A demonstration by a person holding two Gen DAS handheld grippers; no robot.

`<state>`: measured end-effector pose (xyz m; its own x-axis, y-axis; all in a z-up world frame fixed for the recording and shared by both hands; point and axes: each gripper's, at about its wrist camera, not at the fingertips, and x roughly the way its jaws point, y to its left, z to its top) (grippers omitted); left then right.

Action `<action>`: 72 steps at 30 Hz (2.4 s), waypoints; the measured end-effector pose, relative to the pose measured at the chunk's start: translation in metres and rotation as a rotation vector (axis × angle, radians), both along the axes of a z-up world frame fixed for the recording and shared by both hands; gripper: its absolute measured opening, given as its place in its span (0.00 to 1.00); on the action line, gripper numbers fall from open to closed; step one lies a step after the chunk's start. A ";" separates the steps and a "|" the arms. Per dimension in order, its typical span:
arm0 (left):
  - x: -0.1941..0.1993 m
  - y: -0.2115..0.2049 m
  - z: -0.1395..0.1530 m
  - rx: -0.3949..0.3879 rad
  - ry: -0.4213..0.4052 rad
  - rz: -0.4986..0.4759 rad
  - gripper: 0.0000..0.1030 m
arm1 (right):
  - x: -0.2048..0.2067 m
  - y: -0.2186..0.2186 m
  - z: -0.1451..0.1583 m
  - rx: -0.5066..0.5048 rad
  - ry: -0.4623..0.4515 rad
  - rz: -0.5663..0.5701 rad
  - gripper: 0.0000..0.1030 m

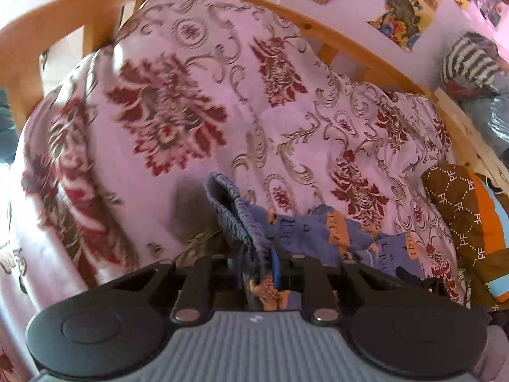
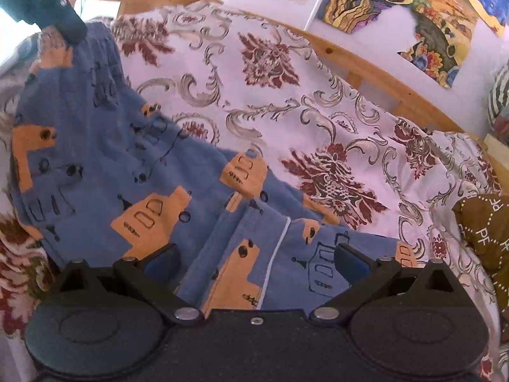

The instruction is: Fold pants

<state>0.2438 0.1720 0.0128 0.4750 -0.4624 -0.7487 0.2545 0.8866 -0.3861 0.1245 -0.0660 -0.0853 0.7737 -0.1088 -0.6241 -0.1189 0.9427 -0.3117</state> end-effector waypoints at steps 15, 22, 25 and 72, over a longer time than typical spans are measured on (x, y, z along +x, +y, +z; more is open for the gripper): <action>-0.026 -0.125 0.032 0.128 -0.107 -0.164 0.18 | 0.035 -0.133 0.094 0.426 0.024 0.123 0.99; -0.048 -0.189 0.020 0.175 -0.130 -0.239 0.18 | 0.062 -0.170 0.103 0.682 0.168 0.178 0.93; -0.062 -0.212 0.014 0.215 -0.157 -0.254 0.18 | 0.076 -0.173 0.100 0.775 0.241 0.199 0.89; -0.121 -0.400 -0.048 0.423 -0.252 -0.387 0.17 | 0.056 -0.275 0.028 0.744 0.360 0.084 0.16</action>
